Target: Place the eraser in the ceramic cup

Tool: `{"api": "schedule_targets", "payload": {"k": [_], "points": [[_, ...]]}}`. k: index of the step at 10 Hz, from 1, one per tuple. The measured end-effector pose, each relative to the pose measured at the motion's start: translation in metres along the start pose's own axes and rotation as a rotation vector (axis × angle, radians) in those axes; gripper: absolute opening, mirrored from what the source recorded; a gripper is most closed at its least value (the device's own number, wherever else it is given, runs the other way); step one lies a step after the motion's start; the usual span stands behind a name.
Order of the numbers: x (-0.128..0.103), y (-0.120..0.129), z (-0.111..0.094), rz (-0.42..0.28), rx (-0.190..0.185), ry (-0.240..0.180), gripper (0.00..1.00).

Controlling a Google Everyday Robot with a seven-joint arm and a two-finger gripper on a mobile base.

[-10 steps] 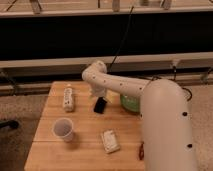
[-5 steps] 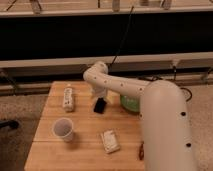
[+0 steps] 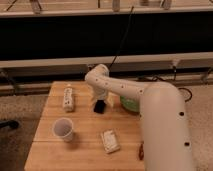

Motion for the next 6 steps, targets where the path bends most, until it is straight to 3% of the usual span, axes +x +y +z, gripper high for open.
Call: {"api": "schedule_targets", "payload": {"k": [1, 6], "points": [[0.0004, 0.0004, 0.0022, 0.002, -0.001, -0.003, 0.77], [-0.0018, 0.0041, 0.0091, -0.003, -0.002, -0.014, 0.28]]}}
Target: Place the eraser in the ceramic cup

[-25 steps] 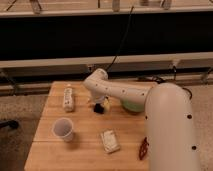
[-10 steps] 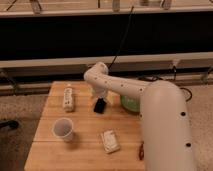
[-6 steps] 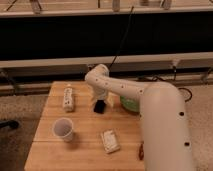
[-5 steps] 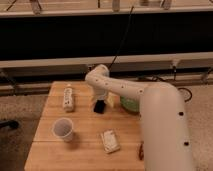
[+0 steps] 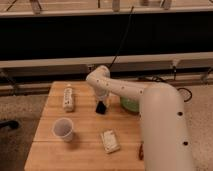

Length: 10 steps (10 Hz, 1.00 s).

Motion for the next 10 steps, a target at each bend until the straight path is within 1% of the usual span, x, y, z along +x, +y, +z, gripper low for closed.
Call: {"api": "schedule_targets", "payload": {"k": [1, 2, 3, 4, 5, 7, 8, 9, 10], "points": [[-0.001, 0.001, 0.0, -0.004, 0.0, -0.002, 0.2], [-0.003, 0.002, -0.001, -0.01, 0.002, -0.003, 0.08], [-0.004, 0.001, -0.005, -0.018, 0.007, 0.002, 0.02], [-0.004, -0.002, -0.012, -0.027, 0.015, 0.01, 0.0], [-0.003, -0.008, -0.025, -0.044, 0.026, 0.026, 0.0], [-0.005, -0.022, -0.062, -0.088, 0.04, 0.051, 0.0], [-0.008, -0.029, -0.075, -0.11, 0.043, 0.057, 0.0], [-0.017, -0.043, -0.089, -0.146, 0.046, 0.063, 0.0], [-0.029, -0.056, -0.097, -0.182, 0.047, 0.064, 0.0]]}}
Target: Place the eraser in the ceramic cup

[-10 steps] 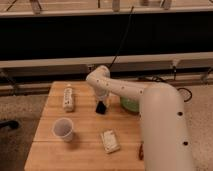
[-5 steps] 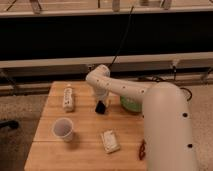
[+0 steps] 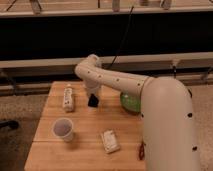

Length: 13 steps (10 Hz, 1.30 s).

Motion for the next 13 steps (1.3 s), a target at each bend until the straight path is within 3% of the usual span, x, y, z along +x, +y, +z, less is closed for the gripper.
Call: {"api": "schedule_targets", "payload": {"k": [4, 7, 9, 13], "points": [[-0.042, -0.048, -0.032, -0.134, 0.019, 0.002, 0.0], [-0.088, -0.081, -0.067, -0.247, 0.068, 0.006, 0.0], [-0.114, -0.096, -0.079, -0.307, 0.1, 0.01, 0.0], [-0.154, -0.103, -0.089, -0.368, 0.131, -0.003, 0.02]]}}
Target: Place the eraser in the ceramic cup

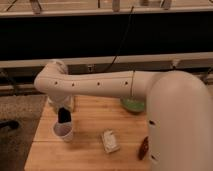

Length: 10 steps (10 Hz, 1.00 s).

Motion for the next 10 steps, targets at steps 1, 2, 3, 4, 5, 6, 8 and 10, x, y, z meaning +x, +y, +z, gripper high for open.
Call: {"api": "schedule_targets", "payload": {"k": [1, 2, 3, 4, 5, 6, 8, 10], "points": [[-0.006, -0.002, 0.001, -0.006, -0.001, -0.003, 0.08], [-0.014, -0.007, 0.004, -0.016, -0.003, -0.01, 0.18], [-0.022, -0.013, 0.007, -0.029, -0.003, -0.016, 0.31], [-0.026, -0.017, 0.008, -0.039, -0.002, -0.02, 0.4], [-0.029, -0.02, 0.009, -0.045, -0.003, -0.023, 0.48], [-0.032, -0.021, 0.01, -0.052, -0.006, -0.025, 0.6], [-0.036, -0.025, 0.011, -0.063, -0.008, -0.026, 0.76], [-0.039, -0.027, 0.011, -0.07, -0.011, -0.025, 0.8]]}}
